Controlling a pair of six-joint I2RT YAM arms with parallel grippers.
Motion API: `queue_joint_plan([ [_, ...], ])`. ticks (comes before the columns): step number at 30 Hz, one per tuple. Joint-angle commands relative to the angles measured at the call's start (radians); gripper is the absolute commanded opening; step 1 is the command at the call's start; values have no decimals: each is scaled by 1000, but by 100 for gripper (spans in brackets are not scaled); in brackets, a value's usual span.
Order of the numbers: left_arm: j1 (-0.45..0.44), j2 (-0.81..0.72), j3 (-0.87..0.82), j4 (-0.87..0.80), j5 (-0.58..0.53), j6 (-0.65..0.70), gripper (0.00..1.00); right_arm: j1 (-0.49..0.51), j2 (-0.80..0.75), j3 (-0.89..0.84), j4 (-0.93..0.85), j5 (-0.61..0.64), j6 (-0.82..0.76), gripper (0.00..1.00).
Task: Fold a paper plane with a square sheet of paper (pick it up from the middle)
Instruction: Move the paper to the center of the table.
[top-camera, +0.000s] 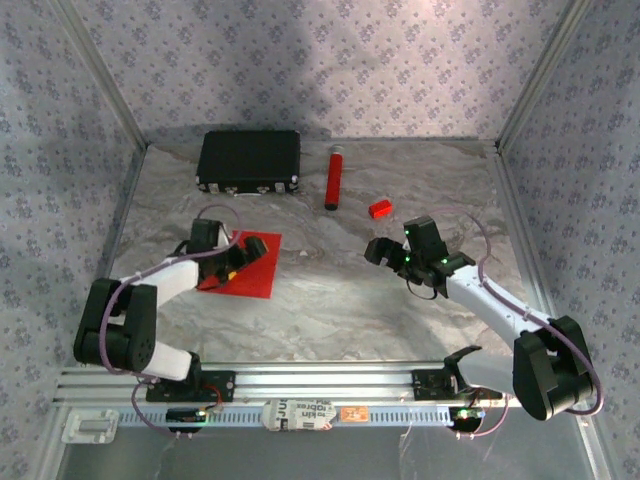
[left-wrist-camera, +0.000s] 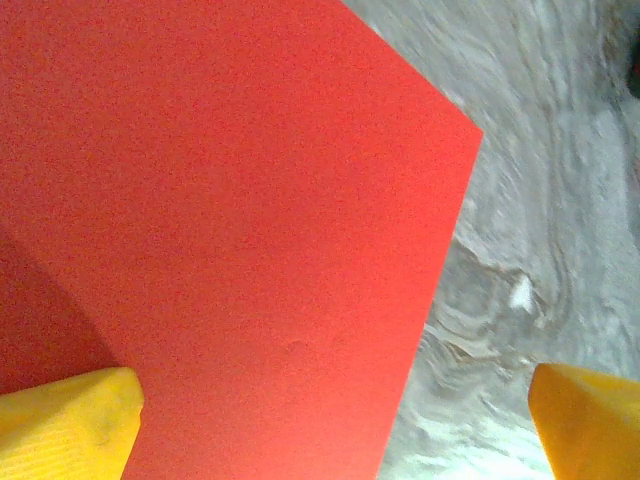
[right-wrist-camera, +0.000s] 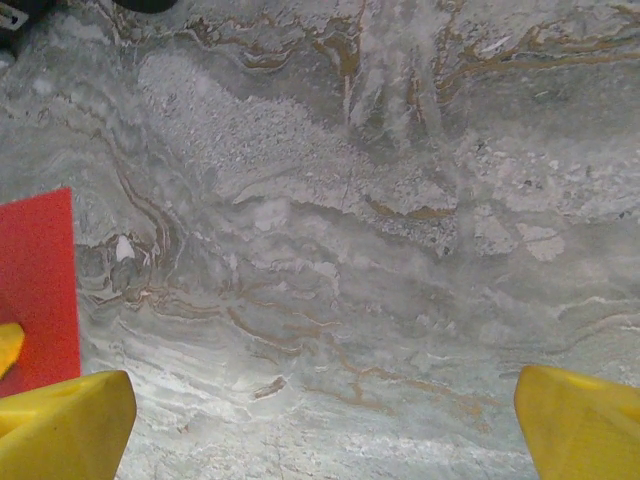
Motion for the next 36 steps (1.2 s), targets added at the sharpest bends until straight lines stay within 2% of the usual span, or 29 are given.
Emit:
queue_joint_plan([
  [1, -128, -15, -108, -33, -70, -226, 100, 15, -30, -25, -21, 55, 71, 99],
  [4, -233, -63, -150, 28, -135, -340, 100, 41, -81, -64, -2, 69, 114, 99],
  [7, -304, -118, -141, 0, -199, -369, 100, 60, -129, -92, 4, 95, 121, 99],
  [9, -312, -164, -125, -38, -211, -353, 100, 56, -147, -94, 11, 98, 92, 99],
  [12, -294, -236, -84, -154, -265, -243, 100, 53, -158, -76, 29, 74, 24, 99],
  [13, -270, -252, -68, -188, -257, -187, 100, 53, -157, -66, 36, 61, 6, 99],
  [16, -174, -259, -51, -195, -138, -48, 100, 59, -149, -45, 62, 26, -24, 99],
  [20, -73, -177, -6, -200, 35, 71, 100, 75, -145, -43, 78, 35, -9, 99],
  [22, -69, -115, 43, -236, 71, 122, 100, 81, -142, -47, 80, 37, -5, 99],
  [26, -74, -19, 83, -223, 134, 133, 98, 84, -135, -48, 57, 42, -1, 99],
  [32, -130, 32, 84, -212, 100, 103, 98, 86, -135, -67, 48, 63, 17, 99],
  [36, -190, 63, 62, -186, 48, 30, 99, 86, -135, -81, 47, 99, 33, 99],
])
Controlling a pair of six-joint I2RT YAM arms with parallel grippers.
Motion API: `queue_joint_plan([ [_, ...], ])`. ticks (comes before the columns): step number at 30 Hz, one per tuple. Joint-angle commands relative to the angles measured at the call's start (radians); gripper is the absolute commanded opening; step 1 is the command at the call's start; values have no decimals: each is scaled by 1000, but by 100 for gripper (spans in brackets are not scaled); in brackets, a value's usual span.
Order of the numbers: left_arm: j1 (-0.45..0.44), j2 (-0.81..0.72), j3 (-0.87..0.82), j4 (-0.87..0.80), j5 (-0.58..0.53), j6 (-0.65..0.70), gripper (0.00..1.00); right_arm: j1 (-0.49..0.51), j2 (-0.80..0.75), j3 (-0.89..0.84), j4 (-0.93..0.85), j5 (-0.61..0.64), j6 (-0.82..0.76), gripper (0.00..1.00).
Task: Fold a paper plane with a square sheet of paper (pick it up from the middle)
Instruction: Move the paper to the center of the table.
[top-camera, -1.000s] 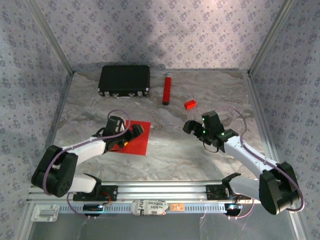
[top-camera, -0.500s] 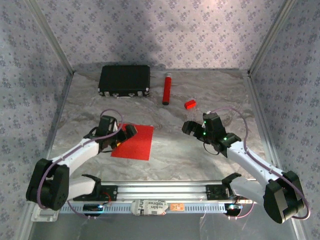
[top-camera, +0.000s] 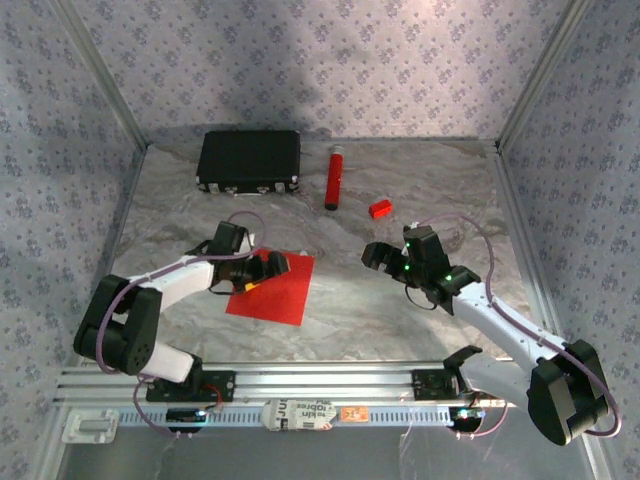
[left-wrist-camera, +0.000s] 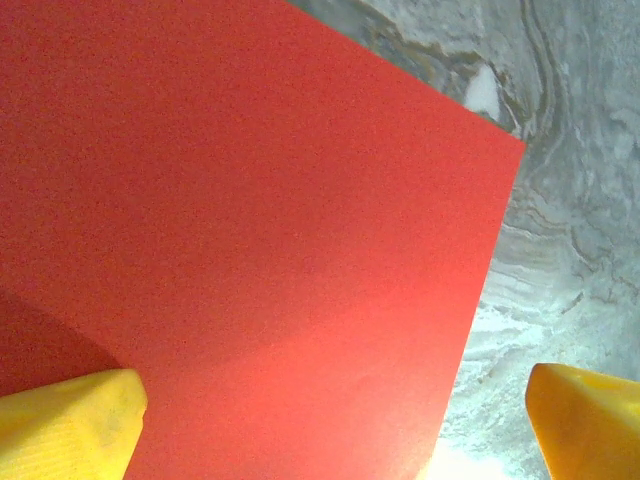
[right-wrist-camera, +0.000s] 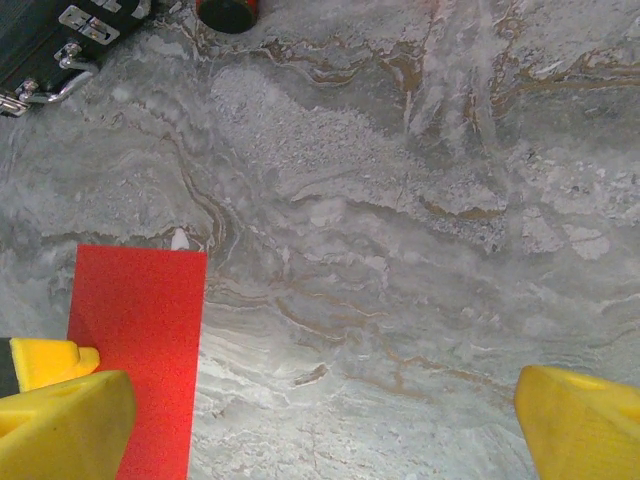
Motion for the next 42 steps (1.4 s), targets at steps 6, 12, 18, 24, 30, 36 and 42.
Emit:
queue_joint_plan([
  [6, -136, 69, -46, 102, -107, -219, 99, 6, 6, 13, -55, 59, 16, 99],
  [12, -224, 107, -13, 151, -193, -341, 99, -8, -75, -40, -6, 82, 19, 99],
  [18, -276, 101, 37, 80, -288, -399, 100, -89, -169, -108, -18, 0, 36, 99],
  [24, -287, 22, 180, -198, -520, -252, 100, -104, -171, -92, -34, -92, -31, 99],
  [30, -266, -31, 238, -321, -684, -69, 100, -82, -111, -37, -56, -112, -63, 98],
  [36, -151, -107, 171, -229, -368, 46, 100, -19, 2, 58, -113, -102, -104, 99],
  [42, -186, 24, 277, -371, -348, -2, 99, 50, 117, 136, -161, -27, -95, 99],
])
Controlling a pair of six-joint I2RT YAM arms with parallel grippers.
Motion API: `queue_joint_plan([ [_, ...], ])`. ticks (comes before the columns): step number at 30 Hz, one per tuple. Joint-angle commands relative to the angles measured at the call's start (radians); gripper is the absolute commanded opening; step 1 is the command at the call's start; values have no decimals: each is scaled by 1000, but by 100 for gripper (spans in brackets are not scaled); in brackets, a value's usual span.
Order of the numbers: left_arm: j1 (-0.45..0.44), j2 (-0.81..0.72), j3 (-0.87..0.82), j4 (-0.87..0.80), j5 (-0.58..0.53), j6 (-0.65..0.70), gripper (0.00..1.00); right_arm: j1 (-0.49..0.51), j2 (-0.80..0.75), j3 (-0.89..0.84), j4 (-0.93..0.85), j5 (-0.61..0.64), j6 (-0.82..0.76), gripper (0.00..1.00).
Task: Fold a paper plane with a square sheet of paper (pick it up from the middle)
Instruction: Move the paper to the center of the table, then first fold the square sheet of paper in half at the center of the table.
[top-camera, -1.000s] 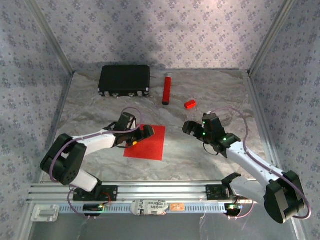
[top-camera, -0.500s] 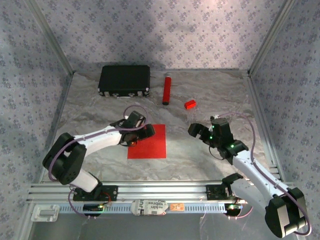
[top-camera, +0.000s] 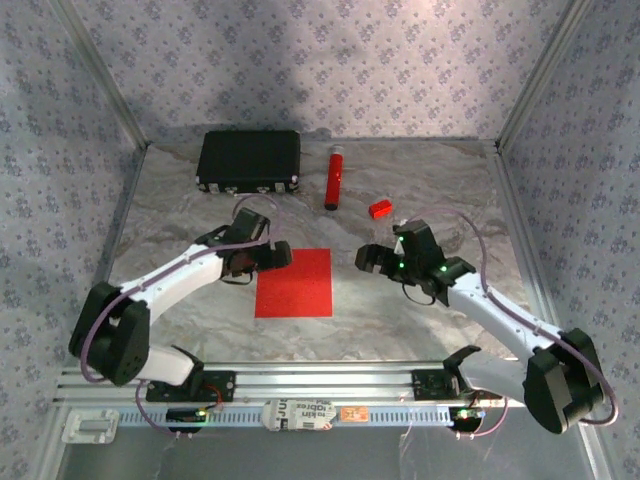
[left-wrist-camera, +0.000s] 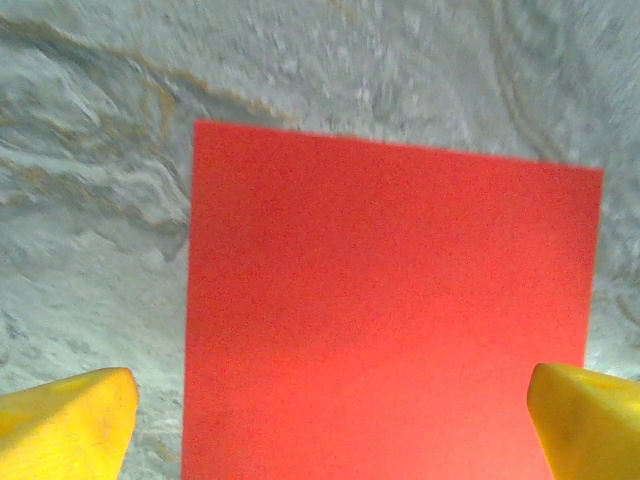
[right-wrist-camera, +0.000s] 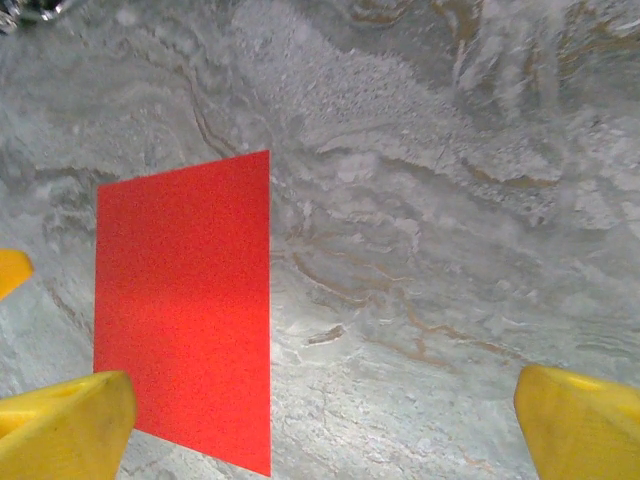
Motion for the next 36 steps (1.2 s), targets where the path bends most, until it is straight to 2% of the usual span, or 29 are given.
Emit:
queue_joint_plan([
  [1, -37, 61, 51, -80, 59, -9, 99, 25, 51, 56, -66, 46, -13, 99],
  [5, -60, 135, 108, -129, 76, -57, 99, 47, 107, 100, -99, 82, -15, 99],
  [9, -108, 230, 205, -225, 22, -53, 100, 64, 150, 115, -104, 89, -5, 99],
  [14, -124, 314, 274, -296, 8, -53, 99, 86, 193, 126, -112, 87, 10, 99],
  [36, -156, 503, 451, -400, -5, 29, 100, 110, 221, 132, -135, 81, 18, 99],
])
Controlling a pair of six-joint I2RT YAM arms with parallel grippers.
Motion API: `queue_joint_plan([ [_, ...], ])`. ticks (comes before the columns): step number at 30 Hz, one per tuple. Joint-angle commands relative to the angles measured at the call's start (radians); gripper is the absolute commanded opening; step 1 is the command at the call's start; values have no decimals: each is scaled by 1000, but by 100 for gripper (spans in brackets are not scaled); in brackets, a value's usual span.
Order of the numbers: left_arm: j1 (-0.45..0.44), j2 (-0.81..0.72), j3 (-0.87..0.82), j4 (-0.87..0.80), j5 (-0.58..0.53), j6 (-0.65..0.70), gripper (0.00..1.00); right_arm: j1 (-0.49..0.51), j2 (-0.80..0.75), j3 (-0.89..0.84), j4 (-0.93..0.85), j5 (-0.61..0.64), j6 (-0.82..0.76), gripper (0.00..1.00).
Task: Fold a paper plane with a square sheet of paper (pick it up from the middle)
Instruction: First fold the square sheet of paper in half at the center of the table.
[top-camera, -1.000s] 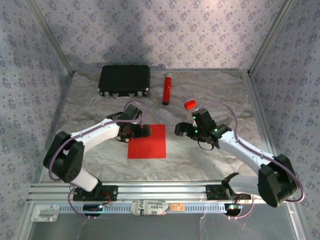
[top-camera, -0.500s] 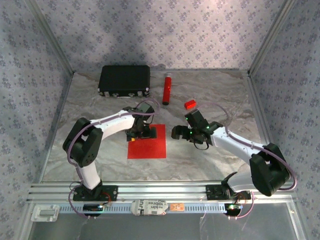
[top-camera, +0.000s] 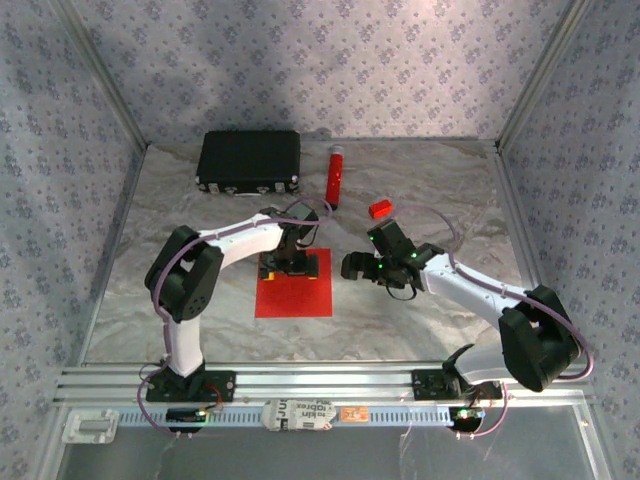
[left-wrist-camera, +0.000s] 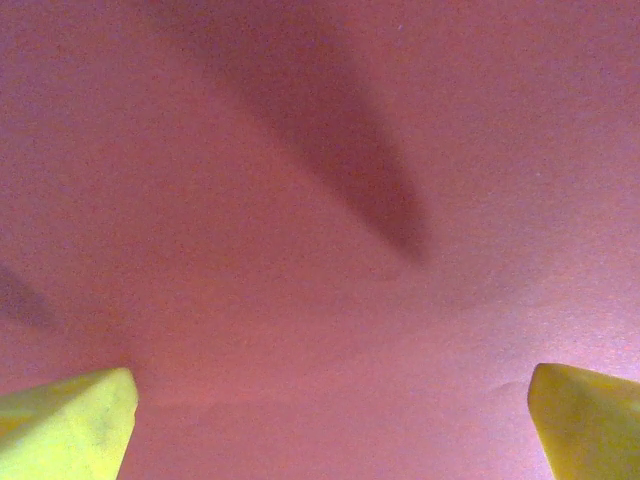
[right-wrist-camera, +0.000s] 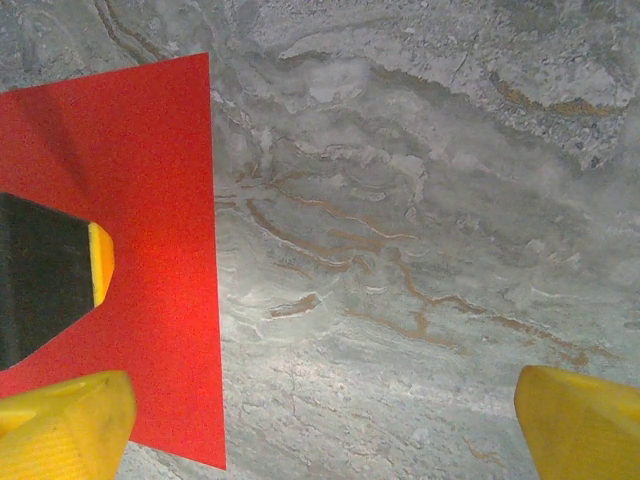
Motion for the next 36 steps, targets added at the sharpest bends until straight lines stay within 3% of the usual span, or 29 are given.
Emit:
queue_joint_plan([
  [1, -14, 25, 41, -58, -14, 31, 100, 4, 1, 24, -41, 10, 17, 99],
  [36, -41, 111, -50, -3, -1, -17, 99, -6, -89, -26, -61, 59, 54, 99],
])
